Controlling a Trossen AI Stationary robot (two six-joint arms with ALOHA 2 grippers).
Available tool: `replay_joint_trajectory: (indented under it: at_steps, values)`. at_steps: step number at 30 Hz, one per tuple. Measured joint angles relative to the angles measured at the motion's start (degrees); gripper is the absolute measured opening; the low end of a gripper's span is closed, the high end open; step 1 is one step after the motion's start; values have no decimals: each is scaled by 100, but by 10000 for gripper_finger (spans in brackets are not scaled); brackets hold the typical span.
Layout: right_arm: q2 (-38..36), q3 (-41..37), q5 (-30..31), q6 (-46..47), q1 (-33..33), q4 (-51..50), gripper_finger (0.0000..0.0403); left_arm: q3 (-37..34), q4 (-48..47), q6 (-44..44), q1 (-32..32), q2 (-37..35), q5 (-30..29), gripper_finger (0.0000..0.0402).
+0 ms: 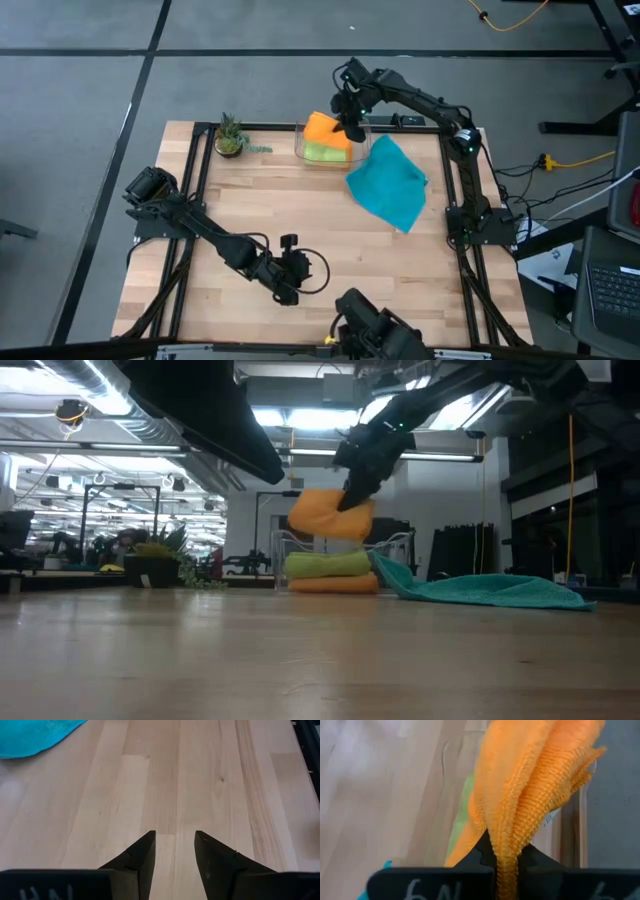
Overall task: Fold microfiber towels
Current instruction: Put the folded orange microfiber cloth into the transparent bin
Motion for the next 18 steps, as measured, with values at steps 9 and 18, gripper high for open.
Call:
replay_joint_trajectory:
  at_steps: [9, 18]
  values:
    - [83, -216, 91, -229, 70, -114, 13, 0, -2, 149, 0, 0, -2, 130]
    - [84, -219, -150, -774, 193, -426, 13, 0, -2, 149, 0, 0, -4, 130]
